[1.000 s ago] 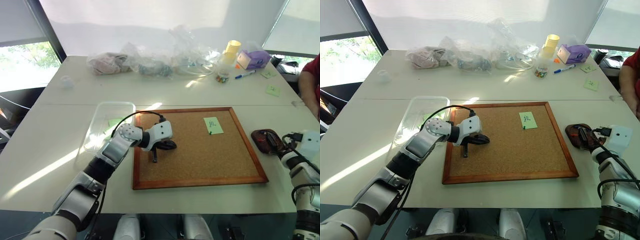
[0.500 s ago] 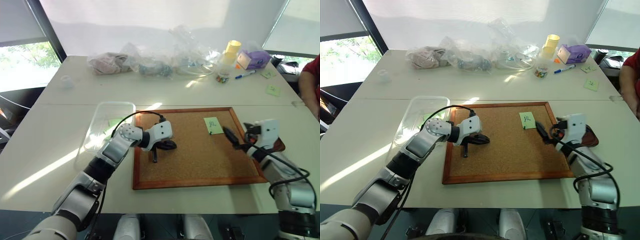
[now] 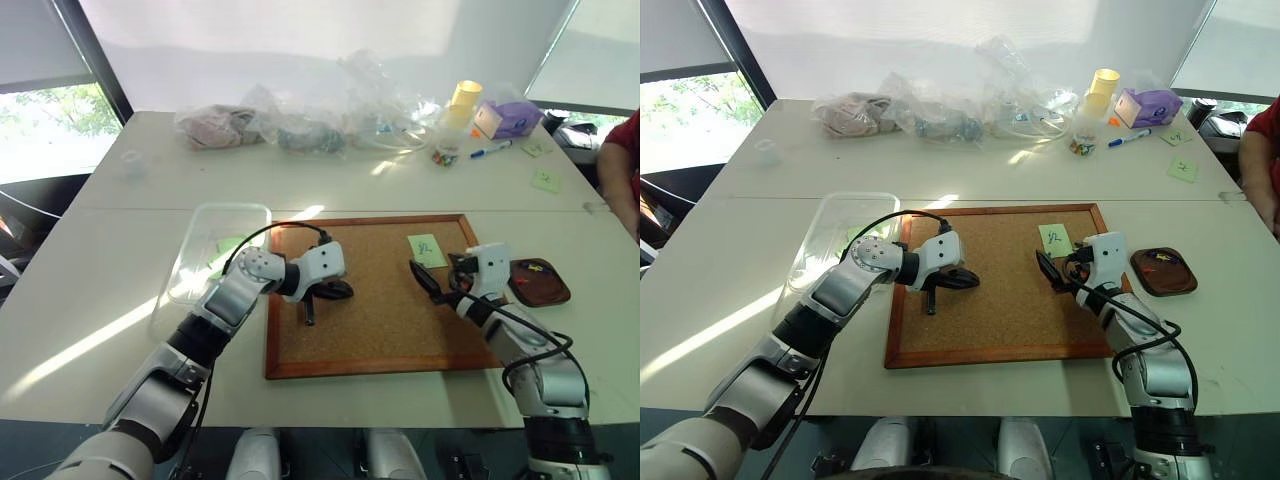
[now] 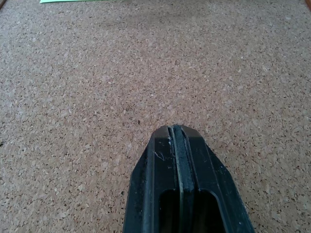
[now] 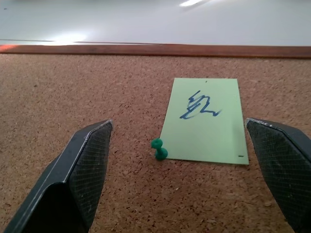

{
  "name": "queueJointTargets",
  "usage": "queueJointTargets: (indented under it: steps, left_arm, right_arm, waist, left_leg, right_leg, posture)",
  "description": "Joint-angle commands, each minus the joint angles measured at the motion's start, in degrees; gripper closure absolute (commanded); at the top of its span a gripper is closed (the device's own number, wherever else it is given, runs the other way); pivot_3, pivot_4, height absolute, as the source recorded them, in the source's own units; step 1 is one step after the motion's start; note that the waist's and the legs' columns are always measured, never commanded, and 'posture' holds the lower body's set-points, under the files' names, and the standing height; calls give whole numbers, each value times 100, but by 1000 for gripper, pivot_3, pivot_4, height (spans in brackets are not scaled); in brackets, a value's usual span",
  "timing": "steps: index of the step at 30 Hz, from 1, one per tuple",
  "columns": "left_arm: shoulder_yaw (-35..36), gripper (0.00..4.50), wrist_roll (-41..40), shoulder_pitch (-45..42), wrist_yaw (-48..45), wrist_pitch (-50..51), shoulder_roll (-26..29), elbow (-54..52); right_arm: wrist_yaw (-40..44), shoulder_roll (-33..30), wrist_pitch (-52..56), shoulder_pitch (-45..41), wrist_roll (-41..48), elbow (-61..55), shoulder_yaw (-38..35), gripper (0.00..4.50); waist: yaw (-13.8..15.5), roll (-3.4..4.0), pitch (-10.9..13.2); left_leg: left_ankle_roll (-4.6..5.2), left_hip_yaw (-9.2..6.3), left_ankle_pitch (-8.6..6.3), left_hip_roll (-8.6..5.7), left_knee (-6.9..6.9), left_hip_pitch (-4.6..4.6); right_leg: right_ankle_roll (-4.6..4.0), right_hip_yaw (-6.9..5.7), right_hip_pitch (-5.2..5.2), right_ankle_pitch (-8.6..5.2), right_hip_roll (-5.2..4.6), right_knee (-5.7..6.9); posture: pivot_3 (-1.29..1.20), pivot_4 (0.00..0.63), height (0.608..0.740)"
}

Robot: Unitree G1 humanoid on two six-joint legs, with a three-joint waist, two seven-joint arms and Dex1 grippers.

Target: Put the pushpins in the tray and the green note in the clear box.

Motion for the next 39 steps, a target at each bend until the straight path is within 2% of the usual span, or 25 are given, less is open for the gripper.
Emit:
queueJointTargets:
  steps: [1, 4, 10, 30, 33, 39]
  left_arm:
    - [-194, 4500, 222, 134, 38, 99, 27, 176]
    - [-203, 4500, 228, 129, 33, 85, 25, 186]
    - [-201, 4500, 236, 115, 40, 79, 24, 213]
    - [-215, 4500, 246, 121, 50, 78, 19, 225]
    - [-213, 4500, 245, 118, 50, 79, 20, 224]
    - [-211, 4500, 244, 126, 49, 95, 30, 205]
  right_arm:
    - [28, 21, -156, -104, -42, -30, -28, 23]
    - [31, 57, -192, -160, -86, 107, -1, 885]
    - [101, 94, -204, -171, -32, 160, -16, 3772]
    - [169, 39, -186, 23, 39, -45, -127, 3772]
    - [161, 43, -190, 4, 22, -18, -118, 4487]
    - [161, 33, -189, 1, 34, -24, -146, 4487]
  waist:
    - [0, 0, 0]
    - [-1, 0, 0]
    - [1, 0, 0]
    - [3, -1, 0]
    - [5, -1, 0]
    - [6, -1, 0]
  left_leg:
    - [0, 0, 0, 0, 0, 0]
    - [0, 0, 0, 0, 0, 0]
    - [0, 0, 0, 0, 0, 0]
    - [0, 0, 0, 0, 0, 0]
    - [0, 0, 0, 0, 0, 0]
    - [0, 0, 0, 0, 0, 0]
  right_leg:
    - [0, 0, 0, 0, 0, 0]
    - [0, 0, 0, 0, 0, 0]
    - [0, 0, 1, 0, 0, 0]
    - [0, 0, 1, 0, 0, 0]
    - [0, 0, 1, 0, -1, 0]
    - [0, 0, 1, 0, -1, 0]
  posture:
    - [0, 150, 737]
    - [0, 150, 737]
    - [0, 150, 737]
    - [0, 150, 737]
    - [0, 150, 737]
    - [0, 150, 737]
